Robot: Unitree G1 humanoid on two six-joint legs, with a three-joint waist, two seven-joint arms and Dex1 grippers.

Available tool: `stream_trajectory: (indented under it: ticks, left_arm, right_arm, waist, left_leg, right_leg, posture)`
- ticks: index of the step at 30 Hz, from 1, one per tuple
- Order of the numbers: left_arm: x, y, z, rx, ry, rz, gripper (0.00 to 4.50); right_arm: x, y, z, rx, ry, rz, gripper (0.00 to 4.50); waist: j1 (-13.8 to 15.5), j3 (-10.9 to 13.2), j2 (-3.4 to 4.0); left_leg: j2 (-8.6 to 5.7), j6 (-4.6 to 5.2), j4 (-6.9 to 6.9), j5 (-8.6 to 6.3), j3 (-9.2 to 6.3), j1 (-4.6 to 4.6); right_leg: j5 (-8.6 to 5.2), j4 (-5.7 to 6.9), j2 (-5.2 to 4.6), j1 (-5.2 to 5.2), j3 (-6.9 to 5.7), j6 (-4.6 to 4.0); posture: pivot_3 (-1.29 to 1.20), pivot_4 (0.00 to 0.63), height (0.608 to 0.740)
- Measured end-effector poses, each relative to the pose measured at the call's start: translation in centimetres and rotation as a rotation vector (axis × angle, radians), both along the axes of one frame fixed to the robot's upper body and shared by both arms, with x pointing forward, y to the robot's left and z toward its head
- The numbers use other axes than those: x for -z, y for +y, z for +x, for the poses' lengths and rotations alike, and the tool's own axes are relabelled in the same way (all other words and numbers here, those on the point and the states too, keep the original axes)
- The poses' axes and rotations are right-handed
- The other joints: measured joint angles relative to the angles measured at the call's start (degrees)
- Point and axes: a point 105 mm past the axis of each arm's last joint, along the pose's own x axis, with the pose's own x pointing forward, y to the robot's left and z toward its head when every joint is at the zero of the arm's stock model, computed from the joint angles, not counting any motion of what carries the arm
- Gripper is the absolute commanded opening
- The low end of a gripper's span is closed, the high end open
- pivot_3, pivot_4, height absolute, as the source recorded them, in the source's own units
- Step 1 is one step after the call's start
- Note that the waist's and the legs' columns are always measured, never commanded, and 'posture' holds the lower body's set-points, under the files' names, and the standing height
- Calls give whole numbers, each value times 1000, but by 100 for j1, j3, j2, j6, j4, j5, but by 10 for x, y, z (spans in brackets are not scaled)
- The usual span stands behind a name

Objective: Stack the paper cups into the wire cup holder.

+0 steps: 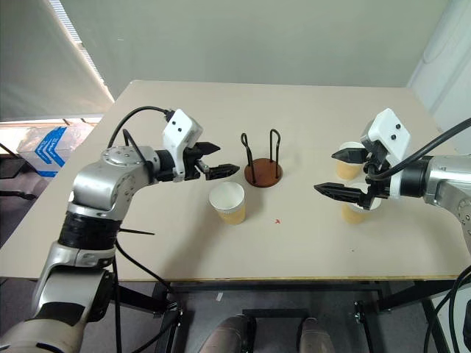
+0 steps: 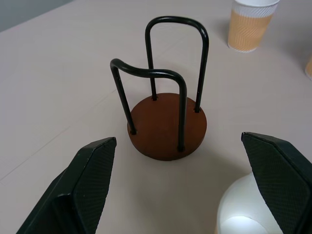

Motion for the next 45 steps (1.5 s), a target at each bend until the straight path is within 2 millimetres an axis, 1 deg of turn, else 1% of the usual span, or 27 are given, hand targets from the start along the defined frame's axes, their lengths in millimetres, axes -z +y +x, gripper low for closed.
stream_trajectory:
  ticks: [8, 13, 17, 26, 33, 36, 38, 39, 41, 42, 43, 45]
  left_arm:
    - [3, -9, 16, -12, -10, 8, 4500]
    - [10, -17, 19, 2, -4, 5, 4500]
    - [17, -22, 20, 12, 12, 10, 4500]
    - [26, -38, 26, 43, 23, 10, 4500]
    - [26, -39, 28, 41, 17, 16, 4500]
    - [26, -45, 31, 49, 8, 10, 3872]
    - [27, -54, 35, 46, -12, 7, 3242]
    - [28, -58, 37, 44, -18, 3, 2806]
    - [31, -63, 40, 41, -23, -2, 2084]
    - [32, -65, 42, 36, -21, -2, 1829]
    - [34, -67, 43, 36, -21, -4, 1359]
    - [36, -71, 44, 32, -21, -8, 654]
  right_arm:
    - [-1, -3, -2, 27, -12, 1, 4420]
    - [2, -3, -4, 36, -5, -5, 4420]
    - [1, -3, -5, 36, -6, -4, 4420]
    - [1, -4, -7, 50, -11, -3, 4420]
    - [-1, -4, -8, 53, -18, -1, 4420]
    - [1, -6, -10, 64, -10, -6, 4500]
    - [4, -7, -12, 75, -1, -11, 4500]
    - [4, -7, -14, 80, -2, -11, 4500]
    - [4, -8, -15, 87, -8, -13, 4500]
    - [4, -8, -15, 92, -9, -12, 4500]
    - [5, -8, -16, 96, -7, -11, 4500]
    - [5, -8, -17, 97, -2, -10, 4500]
  waist:
    - [-1, 0, -1]
    - [1, 1, -1]
    - [4, 1, -1]
    - [20, 1, -1]
    - [19, 1, -2]
    - [48, 1, -1]
    - [85, 1, -1]
    - [90, 1, -1]
    - [87, 1, -2]
    - [87, 1, -2]
    - [87, 1, -2]
    - [84, 1, -2]
  left_leg:
    - [-2, -22, 1, 14, 2, -4]
    - [-5, -22, 2, 14, 4, -8]
    - [-5, -21, 2, 13, 4, -8]
    - [-6, -18, 4, 13, 6, -9]
    - [-6, -18, 4, 13, 7, -9]
    - [-8, -15, 7, 15, 5, -10]
    - [-10, -14, 9, 15, 5, -11]
    - [-11, -13, 10, 14, 7, -12]
    - [-11, -9, 11, 11, 14, -11]
    - [-10, -9, 11, 11, 15, -11]
    - [-10, -8, 11, 11, 16, -10]
    - [-10, -8, 10, 11, 18, -9]
  right_leg:
    - [-3, -3, 0, 0, 5, 26]
    - [-3, -6, -1, 0, 8, 44]
    - [2, -6, -1, 0, 8, 60]
    - [7, -5, -2, 1, 11, 75]
    - [7, -5, -1, 1, 11, 82]
    - [4, -4, -1, 5, 12, 87]
    - [3, -5, -3, 6, 15, 86]
    - [4, -6, -6, 6, 15, 88]
    - [9, -6, -7, 6, 16, 99]
    - [14, -6, -7, 6, 16, 107]
    - [14, -6, -7, 6, 16, 110]
    - [13, -5, -7, 6, 16, 112]
  posture:
    - [0, 150, 740]
    - [0, 150, 740]
    - [0, 150, 740]
    - [0, 150, 740]
    - [0, 150, 740]
    - [0, 150, 740]
    - [0, 150, 740]
    - [0, 150, 740]
    - [0, 150, 740]
    - [0, 150, 740]
    - [0, 150, 740]
    - [0, 150, 740]
